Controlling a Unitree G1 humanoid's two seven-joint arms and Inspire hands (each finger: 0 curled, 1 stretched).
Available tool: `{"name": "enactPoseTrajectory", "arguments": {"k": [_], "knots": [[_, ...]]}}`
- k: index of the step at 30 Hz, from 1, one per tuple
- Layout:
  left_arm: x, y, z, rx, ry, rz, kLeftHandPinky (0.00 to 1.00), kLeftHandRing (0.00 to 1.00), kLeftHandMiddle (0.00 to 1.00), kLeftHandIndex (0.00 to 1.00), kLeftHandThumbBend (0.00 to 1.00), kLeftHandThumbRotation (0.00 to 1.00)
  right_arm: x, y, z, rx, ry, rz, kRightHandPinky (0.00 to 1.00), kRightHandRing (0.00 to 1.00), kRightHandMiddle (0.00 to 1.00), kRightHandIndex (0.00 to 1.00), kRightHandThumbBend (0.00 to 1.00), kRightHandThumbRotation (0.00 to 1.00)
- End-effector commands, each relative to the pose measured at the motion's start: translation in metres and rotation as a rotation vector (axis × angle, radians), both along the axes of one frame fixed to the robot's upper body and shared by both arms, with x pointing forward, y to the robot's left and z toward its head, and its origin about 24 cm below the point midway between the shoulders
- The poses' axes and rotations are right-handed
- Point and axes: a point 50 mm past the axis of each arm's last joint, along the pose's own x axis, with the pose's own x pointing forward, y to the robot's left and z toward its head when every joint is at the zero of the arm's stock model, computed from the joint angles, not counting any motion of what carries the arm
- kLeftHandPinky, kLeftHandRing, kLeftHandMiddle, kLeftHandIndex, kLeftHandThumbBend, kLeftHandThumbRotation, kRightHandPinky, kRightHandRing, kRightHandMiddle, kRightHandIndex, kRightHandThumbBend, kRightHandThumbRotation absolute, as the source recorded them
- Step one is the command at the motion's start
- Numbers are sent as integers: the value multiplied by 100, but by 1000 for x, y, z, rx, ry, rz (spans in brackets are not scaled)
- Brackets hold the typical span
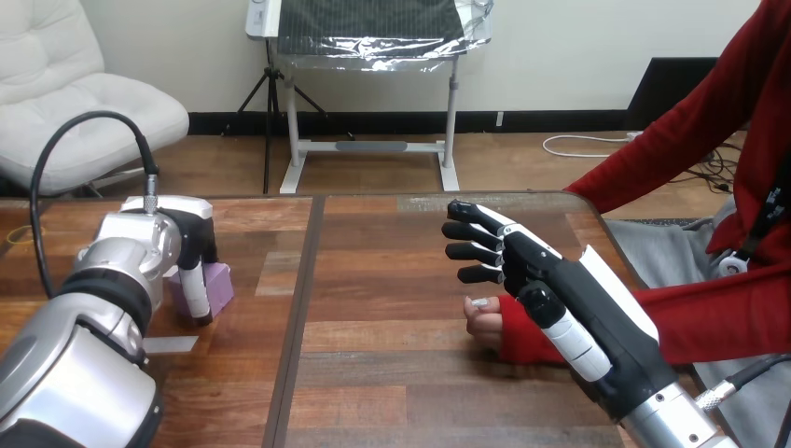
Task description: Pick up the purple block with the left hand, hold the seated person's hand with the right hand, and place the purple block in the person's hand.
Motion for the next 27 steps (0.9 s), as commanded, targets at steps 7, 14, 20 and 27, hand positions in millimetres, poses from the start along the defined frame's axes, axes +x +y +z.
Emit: {"name": "enactPoseTrajectory", "arguments": {"k": [7, 14, 20, 27], "knots": [[1, -3, 0, 9, 16, -4, 68, 92, 94, 88, 72, 0, 6, 3, 26, 12, -124, 30, 79, 85, 88, 90, 100, 100], [0, -3, -1, -2, 13, 4, 71, 92, 95, 89, 74, 0, 6, 3, 27, 14, -127, 32, 79, 85, 88, 90, 100, 100], [0, -3, -2, -6, 12, 3, 66, 89, 92, 86, 75, 0, 6, 3, 26, 10, -134, 32, 78, 84, 88, 90, 100, 100], [0, -4, -3, 6, 19, -7, 58, 84, 89, 83, 76, 0, 6, 3, 27, 8, -133, 29, 78, 84, 87, 90, 100, 100]]}}
